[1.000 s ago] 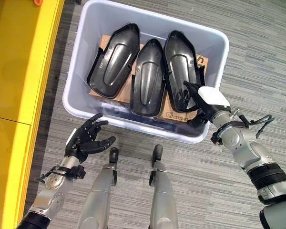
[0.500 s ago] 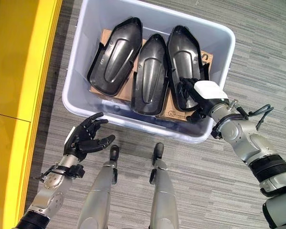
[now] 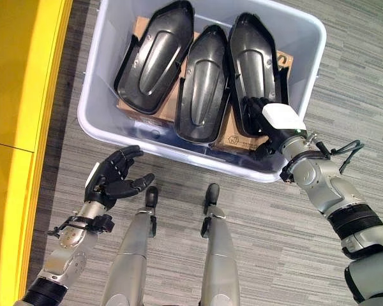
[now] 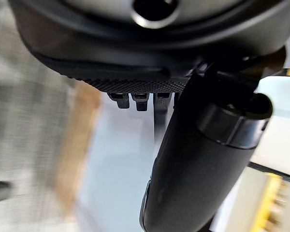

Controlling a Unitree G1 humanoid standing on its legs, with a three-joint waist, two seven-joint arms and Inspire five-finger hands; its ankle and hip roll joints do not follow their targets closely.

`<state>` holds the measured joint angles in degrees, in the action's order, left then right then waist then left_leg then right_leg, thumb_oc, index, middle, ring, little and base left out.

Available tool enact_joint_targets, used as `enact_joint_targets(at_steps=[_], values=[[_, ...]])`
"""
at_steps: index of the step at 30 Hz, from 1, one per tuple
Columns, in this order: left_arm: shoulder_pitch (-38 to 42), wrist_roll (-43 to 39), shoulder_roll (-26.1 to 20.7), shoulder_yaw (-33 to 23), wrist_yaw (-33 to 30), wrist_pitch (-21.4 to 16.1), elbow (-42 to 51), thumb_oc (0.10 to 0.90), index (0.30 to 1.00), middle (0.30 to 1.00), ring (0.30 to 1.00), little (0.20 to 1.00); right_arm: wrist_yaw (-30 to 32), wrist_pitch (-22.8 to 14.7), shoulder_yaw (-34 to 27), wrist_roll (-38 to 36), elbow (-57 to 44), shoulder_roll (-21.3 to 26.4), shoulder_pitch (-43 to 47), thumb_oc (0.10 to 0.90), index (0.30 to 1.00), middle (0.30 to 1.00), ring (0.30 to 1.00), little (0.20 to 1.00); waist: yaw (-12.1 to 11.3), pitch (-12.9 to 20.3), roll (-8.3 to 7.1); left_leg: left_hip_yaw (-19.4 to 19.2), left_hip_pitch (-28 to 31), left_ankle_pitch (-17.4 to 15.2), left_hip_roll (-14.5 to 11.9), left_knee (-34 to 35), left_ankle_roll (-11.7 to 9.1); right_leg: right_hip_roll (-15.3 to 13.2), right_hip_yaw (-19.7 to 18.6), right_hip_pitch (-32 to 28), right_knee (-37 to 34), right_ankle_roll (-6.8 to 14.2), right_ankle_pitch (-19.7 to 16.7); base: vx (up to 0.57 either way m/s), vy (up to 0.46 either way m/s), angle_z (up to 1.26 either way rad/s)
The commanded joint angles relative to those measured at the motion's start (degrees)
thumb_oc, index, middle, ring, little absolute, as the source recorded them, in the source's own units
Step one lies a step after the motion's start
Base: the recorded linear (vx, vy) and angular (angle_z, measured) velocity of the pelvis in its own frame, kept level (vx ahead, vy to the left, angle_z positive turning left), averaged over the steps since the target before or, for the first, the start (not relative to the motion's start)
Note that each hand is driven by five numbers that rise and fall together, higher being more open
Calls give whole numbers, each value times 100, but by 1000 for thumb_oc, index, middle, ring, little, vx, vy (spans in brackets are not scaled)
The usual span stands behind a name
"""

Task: Move parts from the plastic box to the shelf.

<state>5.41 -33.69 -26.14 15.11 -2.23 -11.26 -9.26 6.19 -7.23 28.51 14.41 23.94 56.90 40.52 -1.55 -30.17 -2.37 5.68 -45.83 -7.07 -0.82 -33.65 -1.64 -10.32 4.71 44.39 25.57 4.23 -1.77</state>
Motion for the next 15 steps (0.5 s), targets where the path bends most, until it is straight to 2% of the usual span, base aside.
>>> enact_joint_targets(at_steps=[1,2,6,7,8,9,15], values=[[-345,-144,-85,-60,-34,-302,611,900,1000,1000,1000,1000,-52,39,249,-66,345,113,283,900,1000,1000,1000,1000,-122,38,176,-123,-136,-248,-155,-259,-105,-63,-102,-3,719,77,916,56,2,-1],[-344,-138,-89,-50,-51,-313,636,900,1000,1000,1000,1000,-36,57,293,-56,445,76,316,900,1000,1000,1000,1000,-143,41,196,-113,-145,-471,-164,-426,-112,-58,-138,37,925,92,1128,44,10,0],[-306,-152,-106,-42,-105,-341,703,900,1000,1000,1000,1000,29,104,387,-58,755,-21,406,900,1000,1000,1000,1000,-135,38,253,-91,-483,-652,-111,-904,-81,-112,-213,376,1436,57,1312,13,3,0],[-290,-157,-102,-40,-124,-345,695,900,1000,1000,1000,1000,35,108,421,-60,832,-38,438,810,874,874,874,874,-133,39,268,-89,-533,-683,-90,-974,-76,-134,-229,437,1527,47,1354,-21,16,3],[-282,-161,-107,-44,-143,-347,703,900,1000,1000,1000,1000,23,120,446,-62,865,-43,449,641,638,638,638,638,-133,38,275,-93,-572,-701,-81,-1030,-69,-137,-239,483,1586,39,1371,-23,15,5],[-255,-183,-98,-41,-156,-348,689,900,1000,1000,1000,1000,22,111,513,-50,946,-72,462,400,300,300,300,300,-138,39,285,-84,-616,-714,-68,-1079,-63,-140,-254,521,1622,37,1383,-31,14,5],[-233,-151,-108,-27,-179,-351,621,900,1000,1000,1000,1000,-59,128,722,208,920,-4,433,400,300,300,300,300,-135,38,300,-96,-683,-741,-43,-1171,-19,-187,-249,615,1734,31,1404,-4,2,1]])
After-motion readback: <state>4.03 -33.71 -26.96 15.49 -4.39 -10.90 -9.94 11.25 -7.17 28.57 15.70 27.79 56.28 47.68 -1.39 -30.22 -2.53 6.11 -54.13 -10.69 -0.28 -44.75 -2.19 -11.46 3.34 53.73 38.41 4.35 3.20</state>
